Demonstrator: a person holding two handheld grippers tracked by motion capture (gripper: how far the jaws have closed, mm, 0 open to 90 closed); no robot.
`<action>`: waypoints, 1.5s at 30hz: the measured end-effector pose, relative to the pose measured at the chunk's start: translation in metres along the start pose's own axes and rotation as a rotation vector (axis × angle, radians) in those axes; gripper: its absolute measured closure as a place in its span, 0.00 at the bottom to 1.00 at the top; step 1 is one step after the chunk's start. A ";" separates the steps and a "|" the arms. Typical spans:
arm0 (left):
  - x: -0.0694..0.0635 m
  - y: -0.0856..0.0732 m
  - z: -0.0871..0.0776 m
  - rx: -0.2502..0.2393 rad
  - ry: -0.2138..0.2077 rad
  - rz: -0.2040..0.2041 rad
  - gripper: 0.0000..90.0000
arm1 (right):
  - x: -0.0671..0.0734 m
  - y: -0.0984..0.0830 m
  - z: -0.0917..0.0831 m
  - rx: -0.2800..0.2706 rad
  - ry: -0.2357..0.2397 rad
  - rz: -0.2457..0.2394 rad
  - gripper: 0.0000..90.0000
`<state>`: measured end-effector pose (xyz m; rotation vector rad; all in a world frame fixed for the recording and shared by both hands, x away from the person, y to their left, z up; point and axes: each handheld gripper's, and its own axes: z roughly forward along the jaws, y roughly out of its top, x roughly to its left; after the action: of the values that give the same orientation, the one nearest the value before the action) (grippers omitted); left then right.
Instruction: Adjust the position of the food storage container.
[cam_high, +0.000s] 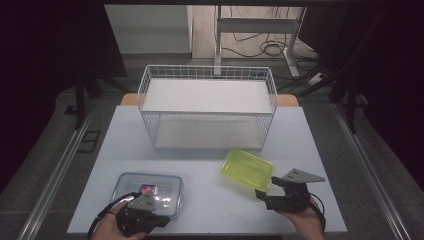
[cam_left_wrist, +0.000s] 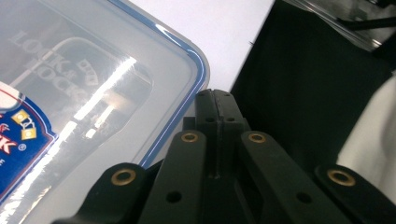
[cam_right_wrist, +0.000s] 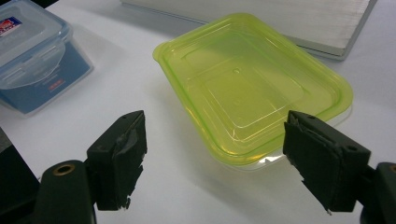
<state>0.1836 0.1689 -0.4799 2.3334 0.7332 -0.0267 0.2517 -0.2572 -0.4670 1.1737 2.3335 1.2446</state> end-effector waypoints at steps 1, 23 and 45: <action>0.001 0.001 0.001 -0.007 0.007 -0.007 1.00 | 0.000 0.000 0.000 -0.001 0.000 0.000 0.24; 0.047 -0.037 -0.077 -0.217 0.232 -0.281 1.00 | 0.001 0.001 -0.003 -0.016 -0.003 0.000 0.24; 0.101 -0.086 -0.074 -0.086 0.370 -0.527 1.00 | 0.006 0.004 -0.006 -0.037 0.005 0.004 0.24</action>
<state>0.2118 0.3177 -0.4969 2.0219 1.4855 0.2034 0.2475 -0.2548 -0.4593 1.1649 2.3023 1.2880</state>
